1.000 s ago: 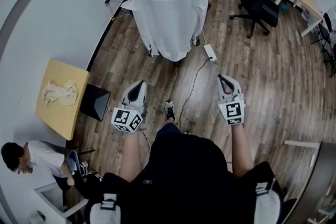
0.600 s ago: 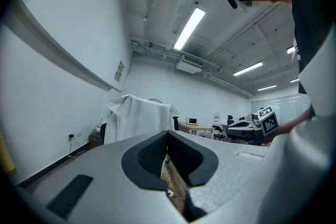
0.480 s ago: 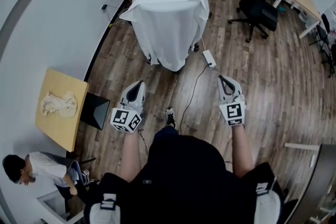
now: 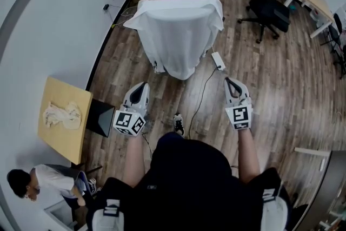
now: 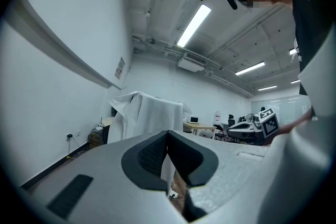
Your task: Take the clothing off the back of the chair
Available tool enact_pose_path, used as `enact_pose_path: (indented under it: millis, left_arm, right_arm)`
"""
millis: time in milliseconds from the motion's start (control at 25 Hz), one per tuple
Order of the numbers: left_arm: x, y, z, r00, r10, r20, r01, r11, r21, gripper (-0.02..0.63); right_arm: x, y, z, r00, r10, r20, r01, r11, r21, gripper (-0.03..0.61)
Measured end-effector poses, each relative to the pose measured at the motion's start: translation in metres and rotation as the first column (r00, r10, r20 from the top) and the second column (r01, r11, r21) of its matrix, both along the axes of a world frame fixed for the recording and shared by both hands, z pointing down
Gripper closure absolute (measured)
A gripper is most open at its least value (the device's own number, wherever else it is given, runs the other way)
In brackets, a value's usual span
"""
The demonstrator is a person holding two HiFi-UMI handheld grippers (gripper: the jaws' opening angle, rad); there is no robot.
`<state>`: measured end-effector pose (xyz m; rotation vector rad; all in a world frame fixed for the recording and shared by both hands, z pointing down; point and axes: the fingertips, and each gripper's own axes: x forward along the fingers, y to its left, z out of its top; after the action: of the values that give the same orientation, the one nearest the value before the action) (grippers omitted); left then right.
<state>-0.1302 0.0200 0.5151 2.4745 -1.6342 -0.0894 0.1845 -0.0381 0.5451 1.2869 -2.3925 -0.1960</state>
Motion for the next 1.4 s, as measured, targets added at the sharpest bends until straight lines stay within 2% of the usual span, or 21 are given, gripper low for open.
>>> enact_pose_path:
  millis: [360,520,760,840,1000,1400]
  left_arm:
    - [-0.017,-0.042,-0.004,1.0,0.029,-0.004,-0.029,1.0,0.007,0.613]
    - [-0.031,-0.057,-0.002,1.0,0.025,-0.016,-0.025,1.0,0.006,0.612]
    - [-0.051,-0.086,0.0,0.999,0.035,-0.019,-0.035,0.999,0.017,0.612]
    - [-0.056,-0.095,0.0,0.999,0.038,-0.022,-0.037,0.999,0.022,0.612]
    - [-0.061,-0.113,-0.001,0.999,0.043,-0.021,-0.043,0.999,0.028,0.612]
    - [-0.077,-0.149,-0.001,0.998,0.057,-0.015,-0.057,0.998,0.031,0.612]
  right_arm:
    - [-0.018,-0.035,-0.008,1.0,0.01,-0.006,-0.01,1.0,0.025,0.584]
    - [-0.023,-0.049,-0.003,0.999,0.042,-0.014,-0.042,0.999,0.0,0.584]
    - [-0.04,-0.073,-0.008,0.999,0.047,-0.016,-0.047,0.998,0.031,0.584]
    - [-0.041,-0.079,-0.004,0.997,0.069,-0.022,-0.069,0.998,0.015,0.584]
    - [-0.046,-0.095,-0.009,0.998,0.066,-0.014,-0.065,0.997,0.048,0.584]
    - [-0.054,-0.124,-0.006,0.995,0.103,-0.006,-0.102,0.994,0.035,0.584]
